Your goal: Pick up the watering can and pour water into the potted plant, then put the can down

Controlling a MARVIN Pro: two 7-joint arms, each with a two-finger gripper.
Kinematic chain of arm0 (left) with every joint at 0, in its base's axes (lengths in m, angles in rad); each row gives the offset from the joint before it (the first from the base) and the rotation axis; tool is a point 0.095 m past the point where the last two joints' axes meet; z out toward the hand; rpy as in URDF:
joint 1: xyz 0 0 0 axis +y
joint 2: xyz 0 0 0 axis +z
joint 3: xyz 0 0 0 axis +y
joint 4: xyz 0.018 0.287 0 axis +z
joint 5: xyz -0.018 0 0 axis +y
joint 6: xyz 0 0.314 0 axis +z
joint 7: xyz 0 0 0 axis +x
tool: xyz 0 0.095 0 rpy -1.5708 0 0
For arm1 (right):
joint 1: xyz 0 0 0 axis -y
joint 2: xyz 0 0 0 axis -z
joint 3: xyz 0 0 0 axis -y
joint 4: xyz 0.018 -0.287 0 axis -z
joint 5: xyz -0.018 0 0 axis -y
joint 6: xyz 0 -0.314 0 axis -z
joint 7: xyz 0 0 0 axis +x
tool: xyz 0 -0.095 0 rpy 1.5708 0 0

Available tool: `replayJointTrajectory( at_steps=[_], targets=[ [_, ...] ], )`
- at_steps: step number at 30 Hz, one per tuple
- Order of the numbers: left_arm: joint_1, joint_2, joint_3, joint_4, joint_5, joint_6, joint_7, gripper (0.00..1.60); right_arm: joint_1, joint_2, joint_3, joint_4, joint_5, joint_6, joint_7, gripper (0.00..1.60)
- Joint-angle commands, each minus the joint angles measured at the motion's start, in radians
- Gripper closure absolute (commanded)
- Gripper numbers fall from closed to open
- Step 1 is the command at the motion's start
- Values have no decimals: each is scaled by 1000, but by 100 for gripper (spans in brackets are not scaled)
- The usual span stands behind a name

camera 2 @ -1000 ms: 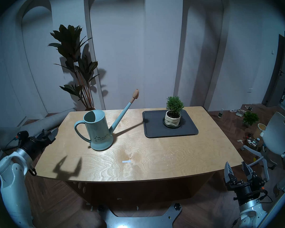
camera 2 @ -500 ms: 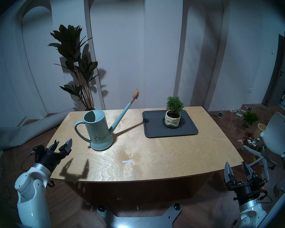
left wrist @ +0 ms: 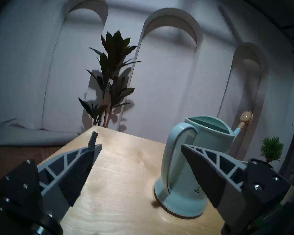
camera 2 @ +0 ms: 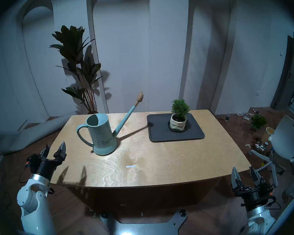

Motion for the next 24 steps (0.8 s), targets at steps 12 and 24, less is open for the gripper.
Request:
replayJointTrajectory(
  at_steps=[12, 24],
  targets=[
    [-27, 50, 18, 86, 46, -291, -261, 0, 5, 0, 4, -13, -1, -1, 5, 0],
    [-111, 133, 103, 185, 233, -480, -408, 0, 5, -6, 6, -20, -5, 3, 5, 0]
  ],
)
